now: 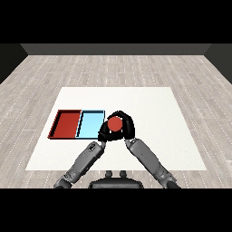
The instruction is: Pick the red can and put it in the red box
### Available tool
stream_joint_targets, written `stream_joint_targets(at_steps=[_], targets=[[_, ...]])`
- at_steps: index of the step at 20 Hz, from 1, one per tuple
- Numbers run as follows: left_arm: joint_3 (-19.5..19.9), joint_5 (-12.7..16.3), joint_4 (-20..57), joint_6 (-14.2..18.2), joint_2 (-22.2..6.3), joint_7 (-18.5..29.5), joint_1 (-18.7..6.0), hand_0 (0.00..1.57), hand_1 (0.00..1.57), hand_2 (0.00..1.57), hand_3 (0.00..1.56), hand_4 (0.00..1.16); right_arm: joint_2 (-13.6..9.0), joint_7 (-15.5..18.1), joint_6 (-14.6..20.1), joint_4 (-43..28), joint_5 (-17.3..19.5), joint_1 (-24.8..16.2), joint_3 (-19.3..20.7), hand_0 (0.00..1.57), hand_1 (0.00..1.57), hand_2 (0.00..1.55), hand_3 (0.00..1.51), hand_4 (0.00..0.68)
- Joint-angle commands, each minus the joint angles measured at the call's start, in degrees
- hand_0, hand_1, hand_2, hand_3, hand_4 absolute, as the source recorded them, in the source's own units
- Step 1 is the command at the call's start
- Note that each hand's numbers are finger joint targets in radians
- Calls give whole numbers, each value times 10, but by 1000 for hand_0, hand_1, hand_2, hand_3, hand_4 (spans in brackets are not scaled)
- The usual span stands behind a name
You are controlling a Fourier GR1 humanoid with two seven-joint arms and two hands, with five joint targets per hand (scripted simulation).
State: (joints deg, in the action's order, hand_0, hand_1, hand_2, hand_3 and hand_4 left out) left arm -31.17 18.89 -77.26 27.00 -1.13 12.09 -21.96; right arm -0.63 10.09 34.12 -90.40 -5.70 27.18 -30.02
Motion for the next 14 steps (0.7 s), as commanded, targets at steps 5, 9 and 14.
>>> stream_joint_targets(at_steps=[5, 9, 14], targets=[[-18, 23, 56, 25, 11, -1, -41, 1571, 1571, 1571, 1498, 1125, 6, 37, -9, 30, -31, -3, 1, 1571, 1571, 1469, 1398, 630], [6, 27, 42, 19, 11, 10, -40, 1571, 1571, 1571, 1493, 1130, 6, 46, -13, 47, -23, 8, 19, 1571, 1571, 1464, 1397, 637], [-2, 1, 15, 34, 11, 12, -12, 1571, 1571, 1571, 1499, 1127, -17, -77, -4, -5, 51, 7, -11, 0, 0, 0, 0, 0]])
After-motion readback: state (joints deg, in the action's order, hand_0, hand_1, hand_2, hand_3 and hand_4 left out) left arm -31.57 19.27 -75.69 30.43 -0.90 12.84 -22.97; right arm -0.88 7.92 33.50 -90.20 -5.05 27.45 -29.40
